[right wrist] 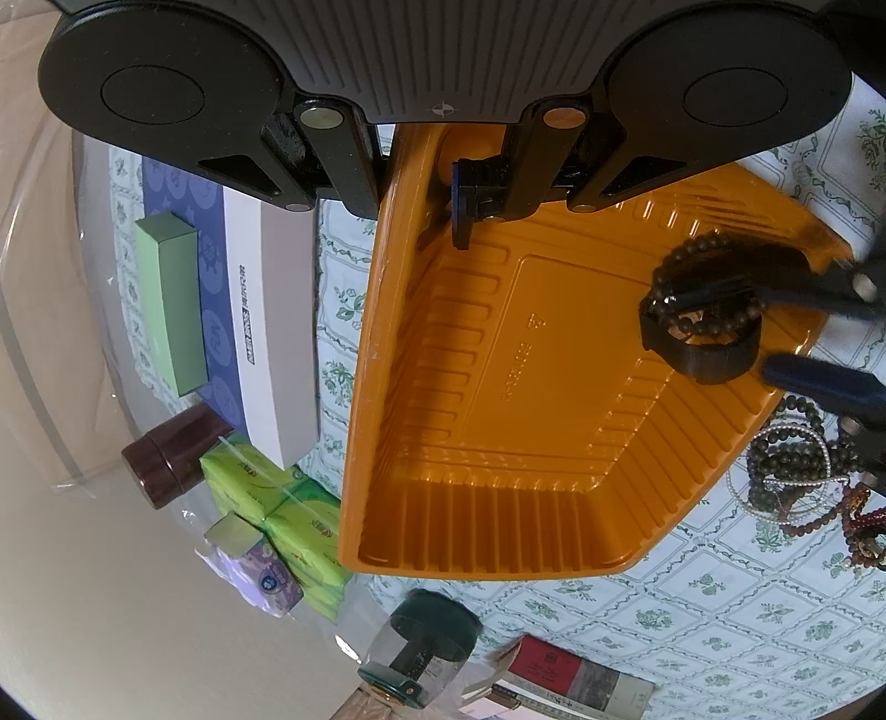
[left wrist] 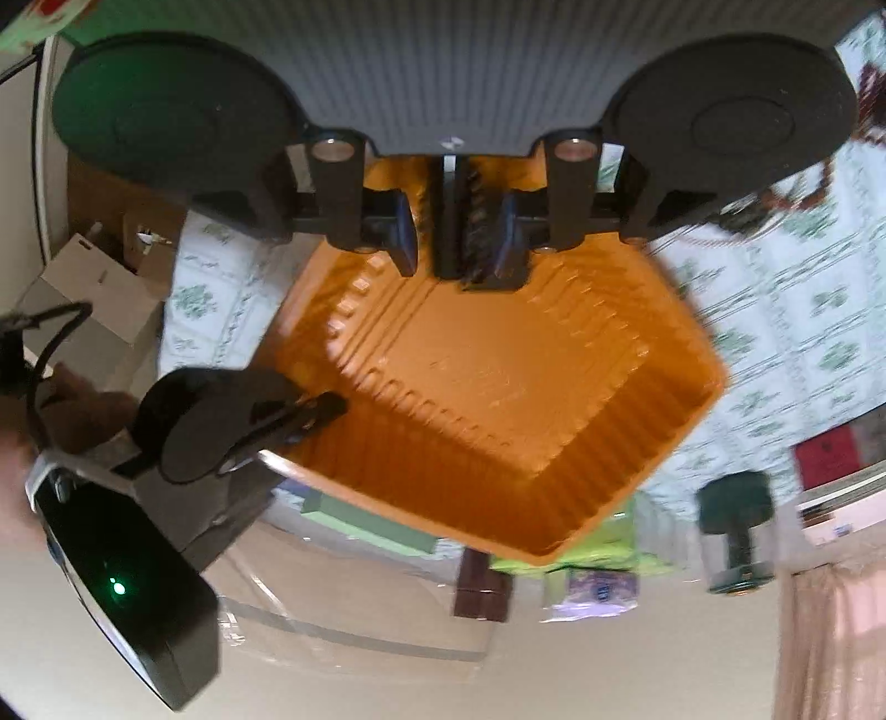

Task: Organize jewelry
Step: 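Place the black piece into the tray and open the left tool, then reach the left tool back to the jewelry pile and grasp beads, then lift the brown bead strand and drop it into the tray with the left tool, then grasp the silver watch from the pile with the left tool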

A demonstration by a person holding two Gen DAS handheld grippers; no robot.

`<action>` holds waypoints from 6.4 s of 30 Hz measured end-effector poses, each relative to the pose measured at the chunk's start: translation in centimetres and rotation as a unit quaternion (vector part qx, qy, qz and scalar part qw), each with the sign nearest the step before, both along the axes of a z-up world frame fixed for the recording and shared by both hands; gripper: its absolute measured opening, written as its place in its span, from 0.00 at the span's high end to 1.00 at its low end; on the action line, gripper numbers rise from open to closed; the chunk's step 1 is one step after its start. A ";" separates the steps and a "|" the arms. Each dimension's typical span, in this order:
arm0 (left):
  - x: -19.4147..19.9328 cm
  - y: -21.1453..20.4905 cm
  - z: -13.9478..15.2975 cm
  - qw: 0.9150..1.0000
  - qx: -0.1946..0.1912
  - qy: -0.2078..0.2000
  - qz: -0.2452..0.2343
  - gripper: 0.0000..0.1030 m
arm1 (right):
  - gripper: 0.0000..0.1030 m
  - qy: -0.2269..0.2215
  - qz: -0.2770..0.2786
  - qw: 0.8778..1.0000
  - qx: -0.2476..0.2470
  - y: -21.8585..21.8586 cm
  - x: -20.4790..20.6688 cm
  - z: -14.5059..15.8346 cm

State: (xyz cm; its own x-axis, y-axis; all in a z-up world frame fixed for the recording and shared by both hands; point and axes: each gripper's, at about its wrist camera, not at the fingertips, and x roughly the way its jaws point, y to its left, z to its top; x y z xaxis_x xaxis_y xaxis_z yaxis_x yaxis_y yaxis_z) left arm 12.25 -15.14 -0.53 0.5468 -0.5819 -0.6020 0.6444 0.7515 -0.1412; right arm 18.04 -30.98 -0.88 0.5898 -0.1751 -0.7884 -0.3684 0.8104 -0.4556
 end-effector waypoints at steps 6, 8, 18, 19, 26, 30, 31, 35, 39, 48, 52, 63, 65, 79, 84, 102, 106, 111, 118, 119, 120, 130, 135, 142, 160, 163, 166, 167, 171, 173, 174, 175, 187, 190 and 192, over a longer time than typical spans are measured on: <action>-1.9 5.3 0.0 0.998 0.017 -0.011 0.056 0.69 | 0.94 -0.001 0.000 1.000 0.002 0.0 0.0 -0.1; -2.4 7.4 -0.3 0.996 0.024 -0.009 0.083 0.69 | 0.94 -0.001 0.000 1.000 0.001 0.0 0.0 -0.1; -2.8 17.2 -3.2 0.969 0.091 -0.007 0.229 0.68 | 0.94 0.000 -0.002 1.000 -0.001 -0.1 -0.1 -0.2; -2.5 17.9 -3.5 0.965 0.099 -0.006 0.241 0.68 | 0.94 0.000 -0.002 1.000 -0.001 -0.1 -0.1 -0.2; 0.0 20.3 -5.0 0.957 0.109 0.014 0.270 0.75 | 0.94 0.001 -0.002 1.000 -0.006 0.2 -0.1 -0.1; 1.5 20.1 -5.6 0.957 0.103 0.029 0.268 0.76 | 0.94 0.003 -0.003 1.000 -0.006 0.1 0.0 -0.2; 1.7 19.9 -5.7 0.957 0.107 0.025 0.269 0.76 | 0.94 0.003 -0.004 1.000 -0.006 0.1 0.0 -0.2; 2.7 19.4 -5.8 0.956 0.120 0.021 0.267 0.83 | 0.94 0.004 -0.004 1.000 -0.004 0.0 0.1 -0.2; 2.2 19.1 -5.0 0.957 0.135 0.016 0.256 0.94 | 0.94 0.004 -0.005 1.000 -0.004 0.0 0.1 -0.2; 0.6 18.7 2.0 0.963 0.121 -0.057 0.234 0.94 | 0.94 0.000 -0.002 1.000 -0.009 0.1 0.0 -0.1; 0.2 18.2 5.6 0.963 0.120 -0.098 0.222 0.94 | 0.94 -0.002 -0.002 1.000 -0.011 0.3 -0.2 -0.1; 0.2 17.7 13.1 0.962 0.098 -0.161 0.196 0.94 | 0.94 -0.006 0.003 1.000 -0.018 0.5 -0.3 0.0; 0.1 17.6 14.2 0.963 0.094 -0.167 0.191 0.94 | 0.94 -0.006 0.003 1.000 -0.019 0.5 -0.3 0.0; 0.7 11.6 18.0 0.973 0.062 -0.191 0.112 0.94 | 0.94 -0.006 0.003 1.000 -0.019 0.5 -0.3 0.0; 2.0 6.8 18.3 0.979 0.045 -0.189 0.067 0.94 | 0.94 -0.006 0.004 1.000 -0.019 0.5 -0.3 0.1; 7.7 -4.0 11.9 0.994 0.063 -0.093 0.006 0.94 | 0.94 -0.010 0.013 1.000 -0.005 -0.1 -0.3 0.1; 8.6 -5.1 10.7 0.994 0.075 -0.084 0.001 0.94 | 0.94 -0.008 0.010 1.000 -0.001 -0.3 -0.2 0.0; 9.7 -5.8 9.9 0.995 0.074 -0.071 0.001 0.94 | 0.94 -0.008 0.008 1.000 0.002 -0.4 -0.1 -0.1; 10.2 -5.6 8.9 0.994 0.087 -0.059 0.005 0.93 | 0.94 -0.007 0.008 1.000 0.004 -0.7 0.0 -0.2; 10.2 -5.4 9.0 0.995 0.086 -0.059 0.006 0.92 | 0.94 -0.007 0.008 1.000 0.005 -0.7 0.0 -0.2; 10.1 -5.2 9.1 0.994 0.086 -0.059 0.008 0.86 | 0.94 -0.007 0.008 1.000 0.004 -0.7 -0.1 -0.2; 9.3 1.9 10.8 0.993 0.073 -0.069 0.059 0.79 | 0.94 -0.011 0.010 1.000 0.000 -0.4 -0.4 -0.1; 8.6 8.7 10.1 0.989 0.068 -0.053 0.118 0.77 | 0.94 -0.010 0.009 1.000 -0.001 -0.3 -0.5 -0.1; 6.5 17.6 6.1 0.975 0.090 -0.024 0.204 0.77 | 0.94 -0.010 0.008 1.000 -0.002 -0.2 -0.4 0.0; 2.6 21.8 -2.3 0.971 0.097 -0.006 0.217 0.71 | 0.94 -0.004 0.002 1.000 -0.008 -0.1 -0.4 -0.2; 3.1 20.8 -2.6 0.974 0.096 -0.004 0.205 0.69 | 0.94 -0.005 0.002 1.000 -0.008 -0.1 -0.5 -0.3; 3.8 20.3 -2.9 0.972 0.100 -0.001 0.211 0.68 | 0.94 -0.004 0.001 1.000 -0.008 -0.2 -0.4 -0.2; 3.9 20.3 -3.0 0.971 0.102 -0.003 0.215 0.68 | 0.94 -0.003 0.001 1.000 -0.007 -0.2 -0.4 -0.2; 4.2 21.2 -3.3 0.964 0.119 -0.013 0.238 0.58 | 0.94 -0.002 0.000 1.000 -0.006 -0.3 -0.5 -0.3; 4.4 22.0 -3.5 0.961 0.121 -0.006 0.249 0.58 | 0.94 -0.003 0.000 1.000 -0.006 -0.3 -0.5 -0.3; 4.5 22.5 -3.7 0.959 0.125 -0.001 0.254 0.58 | 0.94 -0.002 0.000 1.000 -0.006 -0.3 -0.5 -0.3; 4.7 22.8 -3.9 0.958 0.128 0.005 0.258 0.58 | 0.94 -0.002 -0.001 1.000 -0.006 -0.3 -0.4 -0.4; 6.8 23.0 -4.5 0.961 0.133 0.033 0.240 0.89 | 0.94 0.000 -0.002 1.000 -0.009 -0.3 -0.2 -0.4; 6.5 22.8 -4.0 0.962 0.135 0.029 0.237 0.92 | 0.94 0.000 -0.002 1.000 -0.010 -0.2 -0.2 -0.4; 6.0 22.8 -3.6 0.963 0.131 0.025 0.235 0.93 | 0.94 0.000 -0.003 1.000 -0.009 -0.2 -0.2 -0.5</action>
State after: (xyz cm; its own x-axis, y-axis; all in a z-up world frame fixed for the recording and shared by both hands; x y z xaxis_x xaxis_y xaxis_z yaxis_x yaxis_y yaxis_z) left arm 18.28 7.63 -4.09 0.6787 -0.1009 -0.7274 0.2209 0.9727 0.0712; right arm 17.83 -31.18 -1.33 0.5885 -0.1930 -0.7851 -0.3642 0.8037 -0.4706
